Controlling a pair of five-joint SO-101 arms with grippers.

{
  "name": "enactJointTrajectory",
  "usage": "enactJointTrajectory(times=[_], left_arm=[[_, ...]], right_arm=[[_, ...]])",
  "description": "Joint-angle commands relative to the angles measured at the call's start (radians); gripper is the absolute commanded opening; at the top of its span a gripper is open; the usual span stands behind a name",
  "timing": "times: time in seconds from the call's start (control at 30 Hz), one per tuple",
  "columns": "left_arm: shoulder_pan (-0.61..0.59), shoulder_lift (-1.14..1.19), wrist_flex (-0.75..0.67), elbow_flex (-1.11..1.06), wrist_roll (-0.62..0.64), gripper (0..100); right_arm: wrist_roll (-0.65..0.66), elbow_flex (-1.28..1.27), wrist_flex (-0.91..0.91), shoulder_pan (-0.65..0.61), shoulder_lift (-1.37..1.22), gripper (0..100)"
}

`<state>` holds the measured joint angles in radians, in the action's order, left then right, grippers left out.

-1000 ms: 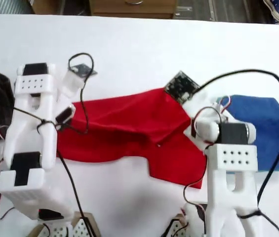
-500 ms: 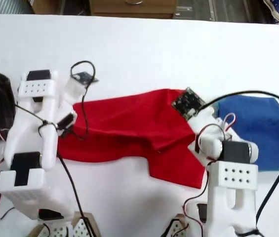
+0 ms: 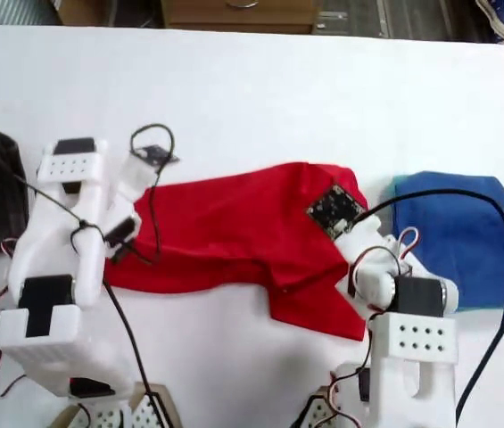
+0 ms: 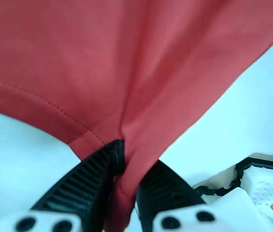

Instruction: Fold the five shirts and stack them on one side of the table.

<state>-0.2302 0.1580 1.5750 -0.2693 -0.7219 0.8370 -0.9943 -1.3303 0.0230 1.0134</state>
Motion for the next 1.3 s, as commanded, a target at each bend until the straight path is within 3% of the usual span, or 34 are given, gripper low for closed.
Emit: enactJointTrajectory(times=[0.0, 0.47, 0.9, 1.2, 1.27], left_arm=[[-0.018, -0.06, -0.041, -0.05, -0.011, 2], [-0.02, -0.06, -0.074, -0.096, -0.011, 2], [-0.074, -0.157, -0.018, -0.097, -0.058, 2], [-0.014, -0.157, -0.118, -0.263, -0.06, 2], [-0.014, -0.157, -0.137, -0.288, -0.06, 2]], right_arm=[[0.006, 0.005, -0.022, 0.001, 0.042, 2.0], [0.006, -0.08, -0.024, 0.002, 0.074, 2.0], [0.048, -0.081, -0.041, 0.008, 0.074, 2.0], [0.052, -0.083, -0.042, 0.042, 0.074, 2.0], [0.104, -0.092, -0.041, 0.076, 0.074, 2.0]])
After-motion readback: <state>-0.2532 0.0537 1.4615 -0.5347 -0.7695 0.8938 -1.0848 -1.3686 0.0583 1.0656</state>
